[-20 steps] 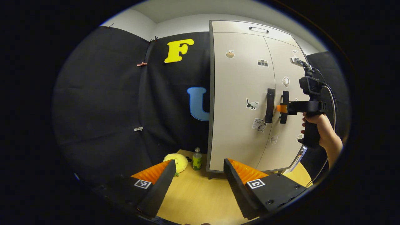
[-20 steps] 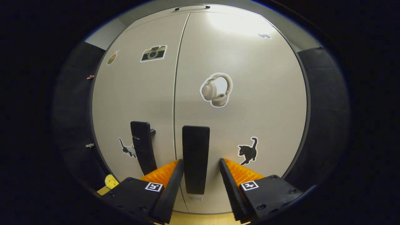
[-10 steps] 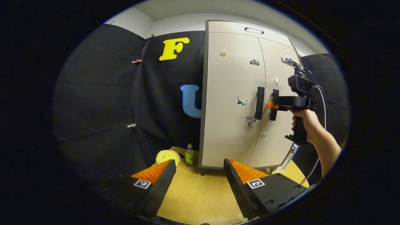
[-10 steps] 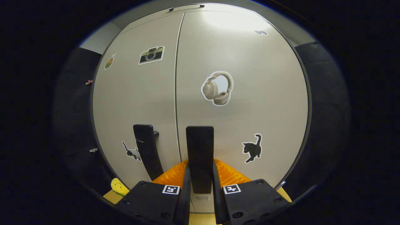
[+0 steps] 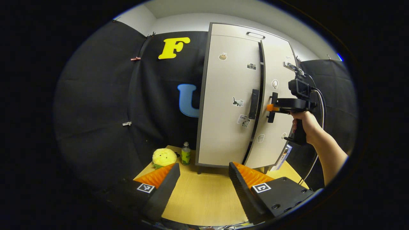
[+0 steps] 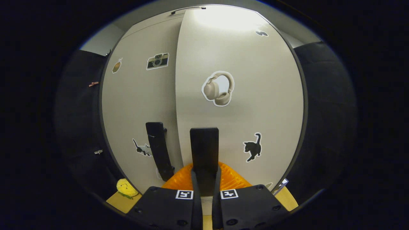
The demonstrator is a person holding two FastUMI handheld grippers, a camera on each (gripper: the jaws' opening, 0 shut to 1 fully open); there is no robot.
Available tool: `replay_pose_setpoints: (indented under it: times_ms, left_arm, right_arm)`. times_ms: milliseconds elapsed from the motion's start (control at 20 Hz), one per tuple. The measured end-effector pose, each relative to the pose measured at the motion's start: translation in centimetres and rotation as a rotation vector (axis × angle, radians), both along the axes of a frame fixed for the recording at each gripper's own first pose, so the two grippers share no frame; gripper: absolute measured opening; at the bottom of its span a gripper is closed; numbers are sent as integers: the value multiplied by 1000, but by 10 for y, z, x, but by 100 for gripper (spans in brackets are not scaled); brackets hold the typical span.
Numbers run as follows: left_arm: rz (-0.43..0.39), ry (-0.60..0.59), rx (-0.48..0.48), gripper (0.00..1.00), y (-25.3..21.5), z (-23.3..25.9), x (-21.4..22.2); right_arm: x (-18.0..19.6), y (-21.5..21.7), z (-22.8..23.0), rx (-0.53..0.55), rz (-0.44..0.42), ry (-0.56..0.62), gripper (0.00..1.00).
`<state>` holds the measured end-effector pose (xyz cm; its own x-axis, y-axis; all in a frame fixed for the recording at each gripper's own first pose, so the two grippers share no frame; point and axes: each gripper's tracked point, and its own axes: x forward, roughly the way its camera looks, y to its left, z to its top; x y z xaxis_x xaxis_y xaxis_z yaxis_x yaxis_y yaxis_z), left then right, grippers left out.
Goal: Open the right door of the double-door shoe cabinet with the right hand, and open the left door with the left hand.
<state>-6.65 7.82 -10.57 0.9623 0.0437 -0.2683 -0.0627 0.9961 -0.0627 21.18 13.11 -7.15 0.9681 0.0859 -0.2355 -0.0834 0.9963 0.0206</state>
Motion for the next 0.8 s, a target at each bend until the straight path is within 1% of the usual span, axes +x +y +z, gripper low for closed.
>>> replay_pose_setpoints:
  times_ms: [150, 300, 400, 600, 800]
  left_arm:
    - [-43, -6, -6, 95, -8, 2, -6]
    - [-47, -12, 2, 95, -18, 5, -10]
    - [-48, -27, -12, 95, -34, 13, -15]
    - [-36, -44, -52, 95, -76, 20, -30]
    - [-21, -36, -41, 95, -124, 15, -54]
  right_arm:
    - [-12, -5, 4, -12, -5, -2, 16]
    - [-25, -14, 7, 5, -11, -12, 16]
    - [-30, -21, 10, 12, 3, -22, 16]
    - [-45, -34, 15, 29, 59, -24, 16]
    - [-56, -58, 19, 31, 87, -39, 15]
